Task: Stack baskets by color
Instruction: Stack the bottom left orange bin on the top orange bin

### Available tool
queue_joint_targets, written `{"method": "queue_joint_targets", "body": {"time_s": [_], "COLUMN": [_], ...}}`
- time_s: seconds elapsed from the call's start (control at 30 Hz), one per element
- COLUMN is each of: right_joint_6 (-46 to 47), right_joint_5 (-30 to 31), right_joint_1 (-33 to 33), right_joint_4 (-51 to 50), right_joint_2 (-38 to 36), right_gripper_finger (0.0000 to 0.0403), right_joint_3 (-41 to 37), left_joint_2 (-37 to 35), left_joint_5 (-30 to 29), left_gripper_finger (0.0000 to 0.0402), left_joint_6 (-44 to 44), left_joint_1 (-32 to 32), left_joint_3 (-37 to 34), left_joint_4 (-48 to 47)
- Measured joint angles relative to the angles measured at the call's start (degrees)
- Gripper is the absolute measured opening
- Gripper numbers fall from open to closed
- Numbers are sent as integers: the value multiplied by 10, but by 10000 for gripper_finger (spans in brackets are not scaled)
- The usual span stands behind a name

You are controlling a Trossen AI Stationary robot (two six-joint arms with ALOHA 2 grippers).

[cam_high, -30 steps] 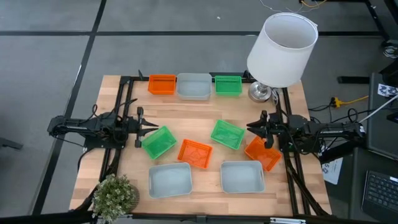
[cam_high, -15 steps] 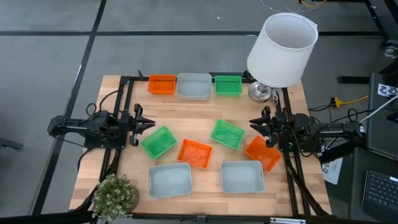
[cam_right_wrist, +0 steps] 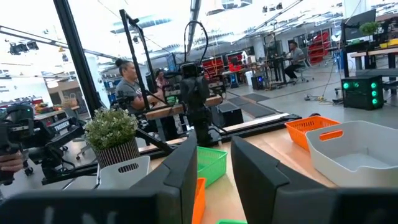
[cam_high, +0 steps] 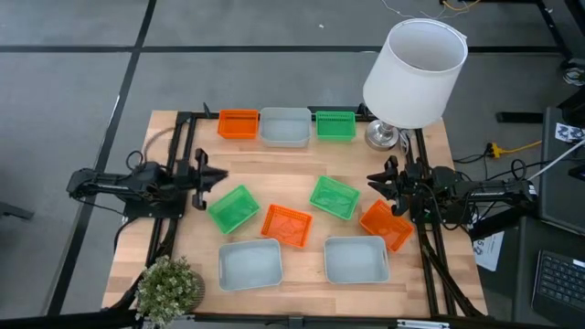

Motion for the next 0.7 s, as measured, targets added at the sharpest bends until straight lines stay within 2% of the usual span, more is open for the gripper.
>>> {"method": "queue_joint_targets", "body": {"time_s": [0.17, 0.27, 0.33, 0.5, 0.7], "right_joint_6": [-10, -31, -38, -45, -45], "right_joint_5": [1, 8, 35, 108, 116], "right_joint_1": [0, 0, 0, 0, 0], "right_joint_4": [0, 0, 0, 0, 0], "right_joint_2": [0, 0, 0, 0, 0], "right_gripper_finger": [99, 99, 99, 99, 99], "right_joint_3": [0, 0, 0, 0, 0], "left_joint_2": [10, 36, 68, 180, 375], "left_joint_5": [16, 14, -1, 3, 4], "left_gripper_finger": [41, 41, 41, 41, 41], "left_joint_6": [42, 18, -3, 12, 85], "left_joint_1": [0, 0, 0, 0, 1], "left_joint_3": [0, 4, 12, 70, 186], "left_joint_4": [46, 46, 52, 86, 79]}}
